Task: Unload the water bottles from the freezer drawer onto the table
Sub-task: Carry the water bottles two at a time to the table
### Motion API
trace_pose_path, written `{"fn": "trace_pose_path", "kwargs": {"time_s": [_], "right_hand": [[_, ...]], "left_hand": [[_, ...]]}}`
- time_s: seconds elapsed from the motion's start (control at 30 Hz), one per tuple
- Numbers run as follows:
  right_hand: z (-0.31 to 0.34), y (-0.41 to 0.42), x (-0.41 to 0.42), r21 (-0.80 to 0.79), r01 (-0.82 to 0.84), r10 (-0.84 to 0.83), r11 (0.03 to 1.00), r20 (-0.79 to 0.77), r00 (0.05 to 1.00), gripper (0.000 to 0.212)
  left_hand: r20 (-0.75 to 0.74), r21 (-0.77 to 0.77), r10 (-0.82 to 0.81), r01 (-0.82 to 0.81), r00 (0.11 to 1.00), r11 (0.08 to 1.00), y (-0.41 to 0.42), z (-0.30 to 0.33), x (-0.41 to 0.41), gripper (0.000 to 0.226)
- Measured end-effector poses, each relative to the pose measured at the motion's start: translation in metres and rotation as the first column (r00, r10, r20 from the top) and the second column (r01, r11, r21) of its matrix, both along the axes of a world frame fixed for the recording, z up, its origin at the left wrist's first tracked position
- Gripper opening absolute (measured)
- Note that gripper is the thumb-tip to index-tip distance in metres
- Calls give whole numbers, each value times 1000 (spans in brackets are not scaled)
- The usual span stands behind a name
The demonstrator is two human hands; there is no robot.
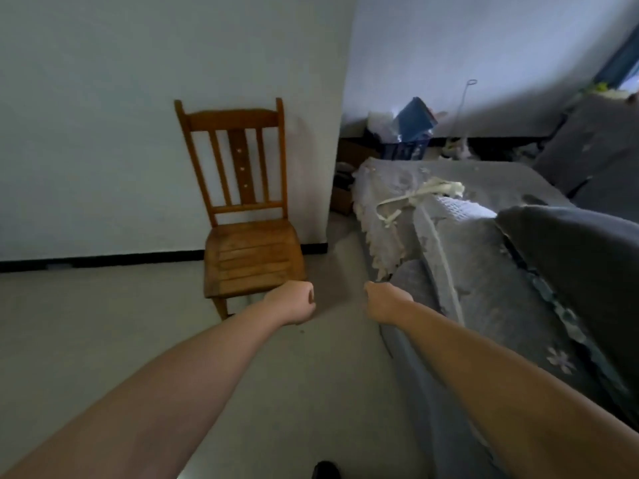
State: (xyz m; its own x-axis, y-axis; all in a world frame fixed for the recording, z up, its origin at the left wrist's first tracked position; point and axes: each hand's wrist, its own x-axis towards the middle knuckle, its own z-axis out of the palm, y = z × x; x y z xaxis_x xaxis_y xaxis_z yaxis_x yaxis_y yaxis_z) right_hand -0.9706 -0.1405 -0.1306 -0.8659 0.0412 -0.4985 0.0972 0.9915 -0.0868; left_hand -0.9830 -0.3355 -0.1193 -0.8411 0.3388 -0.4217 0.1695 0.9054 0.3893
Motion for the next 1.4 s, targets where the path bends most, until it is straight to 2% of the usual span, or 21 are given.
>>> {"fn": "trace_pose_path", "kwargs": {"time_s": [0.13,0.27,0.33,0.53,0.67,0.8,1.07,1.2,1.3,1.4], "right_hand": [[-3,-59,-69,-79,-152,155,985,37,987,32],[-14,-134,-127,-106,-310,316,945,36,948,10],[-15,-169,-152,-99,-366,371,925,36,928,6],[-13,-287,-223,-107,-443,445,890,-8,896,22],[-7,-372,-275,-76,-495,493,866,-41,869,23],[0,-457,-312,-57,-583,583,810,-19,812,34],[-8,-604,-390,-49,-724,725,688,-7,689,36],[-7,-672,-440,-52,-768,768,638,-18,640,41],[3,-729,-485,-50,-817,817,574,-20,576,42],[16,-794,-526,-24,-868,868,496,-18,496,42]], "left_hand": [[35,-15,220,-220,975,975,-60,-2,-35,21],[63,-55,381,-377,923,924,-133,-13,-62,23],[46,-60,415,-412,909,909,-164,-15,-74,27],[42,-90,516,-511,856,855,-282,-18,-130,33],[-8,-86,567,-566,823,820,-370,-2,-173,35],[-5,-84,637,-636,770,767,-446,3,-198,34],[11,-50,758,-757,652,652,-566,-11,-244,32],[2,-28,795,-795,606,606,-631,-19,-287,12],[-8,-6,829,-829,559,559,-685,-17,-326,38],[31,52,884,-884,467,465,-733,-6,-353,27]]}}
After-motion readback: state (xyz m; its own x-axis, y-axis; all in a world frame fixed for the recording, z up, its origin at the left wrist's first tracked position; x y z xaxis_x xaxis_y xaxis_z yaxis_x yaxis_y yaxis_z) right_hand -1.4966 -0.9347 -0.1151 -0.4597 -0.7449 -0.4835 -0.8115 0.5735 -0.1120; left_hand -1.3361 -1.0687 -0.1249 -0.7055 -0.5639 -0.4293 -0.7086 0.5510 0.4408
